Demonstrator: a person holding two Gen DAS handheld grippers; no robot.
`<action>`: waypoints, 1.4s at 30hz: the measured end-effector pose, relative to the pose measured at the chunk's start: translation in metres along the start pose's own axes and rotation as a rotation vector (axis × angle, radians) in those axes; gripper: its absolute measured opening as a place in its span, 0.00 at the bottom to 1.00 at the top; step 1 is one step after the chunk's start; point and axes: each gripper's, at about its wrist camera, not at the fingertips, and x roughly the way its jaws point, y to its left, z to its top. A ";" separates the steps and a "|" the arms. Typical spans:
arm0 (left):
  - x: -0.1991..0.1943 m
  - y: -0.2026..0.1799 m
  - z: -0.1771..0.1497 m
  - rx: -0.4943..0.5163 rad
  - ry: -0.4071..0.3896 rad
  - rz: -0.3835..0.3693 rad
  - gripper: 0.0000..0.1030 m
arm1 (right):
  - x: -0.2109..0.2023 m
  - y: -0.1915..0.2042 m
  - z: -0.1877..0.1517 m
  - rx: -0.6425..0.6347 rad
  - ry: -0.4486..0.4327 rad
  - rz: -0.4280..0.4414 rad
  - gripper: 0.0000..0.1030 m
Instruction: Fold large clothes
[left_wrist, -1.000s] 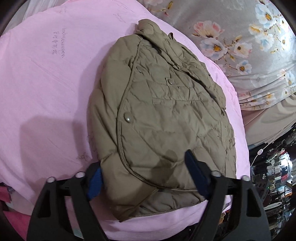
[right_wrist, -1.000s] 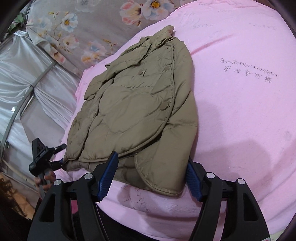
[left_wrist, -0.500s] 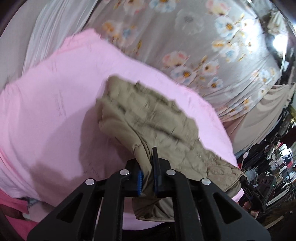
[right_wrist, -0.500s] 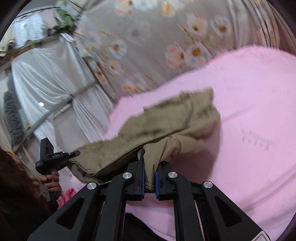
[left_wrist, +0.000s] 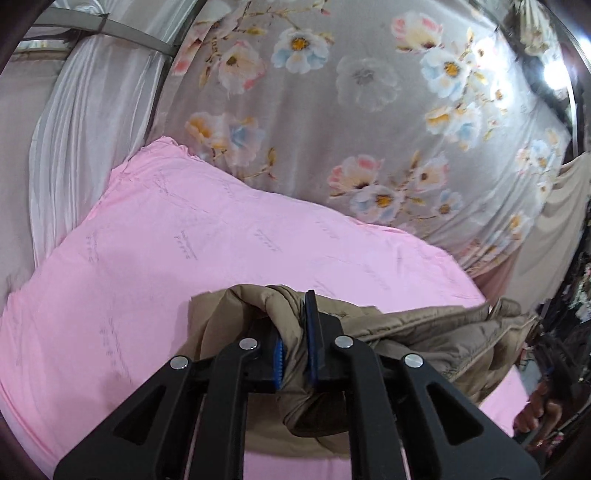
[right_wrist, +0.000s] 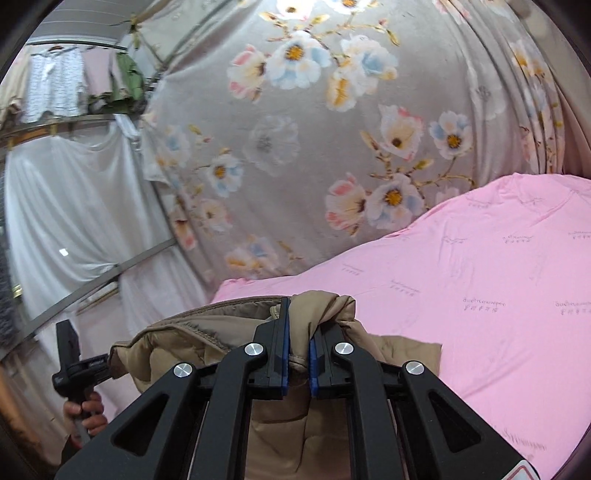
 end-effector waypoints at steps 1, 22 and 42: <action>0.021 0.001 0.002 0.008 0.009 0.033 0.09 | 0.017 -0.005 0.000 0.000 0.005 -0.019 0.08; 0.213 0.038 -0.063 0.064 0.183 0.190 0.16 | 0.197 -0.093 -0.087 0.019 0.287 -0.297 0.10; 0.149 -0.003 -0.029 0.183 0.178 0.134 0.72 | 0.168 -0.027 -0.060 -0.278 0.288 -0.370 0.64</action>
